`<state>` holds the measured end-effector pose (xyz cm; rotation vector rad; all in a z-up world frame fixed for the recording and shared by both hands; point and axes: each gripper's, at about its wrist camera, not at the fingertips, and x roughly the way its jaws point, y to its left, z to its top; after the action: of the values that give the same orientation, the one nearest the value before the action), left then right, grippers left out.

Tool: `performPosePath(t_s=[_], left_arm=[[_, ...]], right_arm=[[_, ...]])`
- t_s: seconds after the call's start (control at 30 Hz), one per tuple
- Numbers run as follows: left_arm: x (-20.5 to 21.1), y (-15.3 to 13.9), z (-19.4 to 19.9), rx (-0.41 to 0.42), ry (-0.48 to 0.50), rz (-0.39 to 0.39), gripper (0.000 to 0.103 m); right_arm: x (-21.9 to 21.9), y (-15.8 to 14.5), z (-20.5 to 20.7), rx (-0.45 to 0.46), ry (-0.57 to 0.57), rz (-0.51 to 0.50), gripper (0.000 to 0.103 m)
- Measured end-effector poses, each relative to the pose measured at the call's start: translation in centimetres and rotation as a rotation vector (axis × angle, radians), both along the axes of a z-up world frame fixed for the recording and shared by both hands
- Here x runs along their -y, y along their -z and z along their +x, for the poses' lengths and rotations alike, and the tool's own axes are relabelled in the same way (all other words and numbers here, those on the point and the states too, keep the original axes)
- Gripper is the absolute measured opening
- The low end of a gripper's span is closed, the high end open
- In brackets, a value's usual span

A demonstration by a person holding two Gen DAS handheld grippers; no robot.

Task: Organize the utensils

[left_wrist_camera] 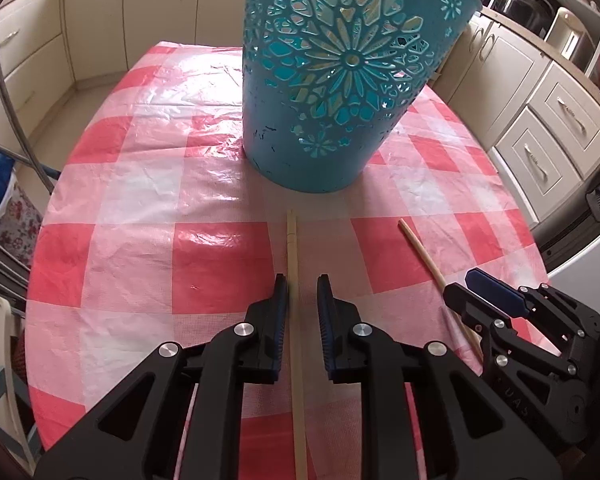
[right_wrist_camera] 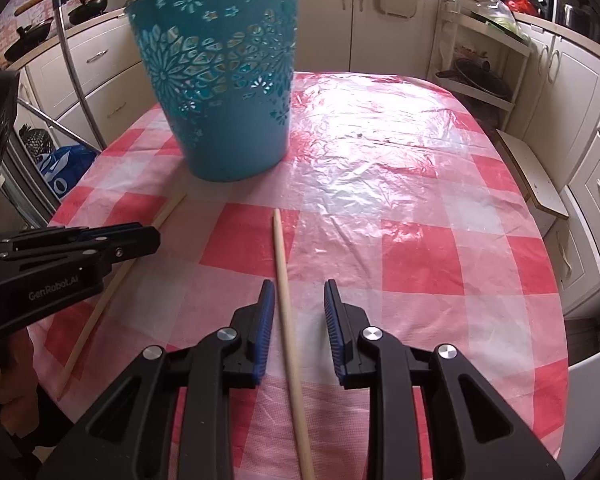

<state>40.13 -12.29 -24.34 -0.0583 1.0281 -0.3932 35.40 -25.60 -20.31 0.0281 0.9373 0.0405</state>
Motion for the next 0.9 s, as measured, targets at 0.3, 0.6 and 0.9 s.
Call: performPosePath(t_s=[0.3,0.6,0.9], left_arm=[[-1.3,0.3,0.8,-0.063,0.006,-0.11,0.018],[-1.0,0.0,1.2,-0.067,0.027,-0.098,0.03],[0.8,-0.2,1.9,0.026,0.037,0.107,0.019]], right_arm=[[0.0,0.0,0.5,-0.006,0.007,0.018,0.026],[-1.4,0.4,1.4,-0.025,-0.066,-0.053,0.025],[-0.5,0.2,1.5,-0.047,-0.079,0.027,0.006]])
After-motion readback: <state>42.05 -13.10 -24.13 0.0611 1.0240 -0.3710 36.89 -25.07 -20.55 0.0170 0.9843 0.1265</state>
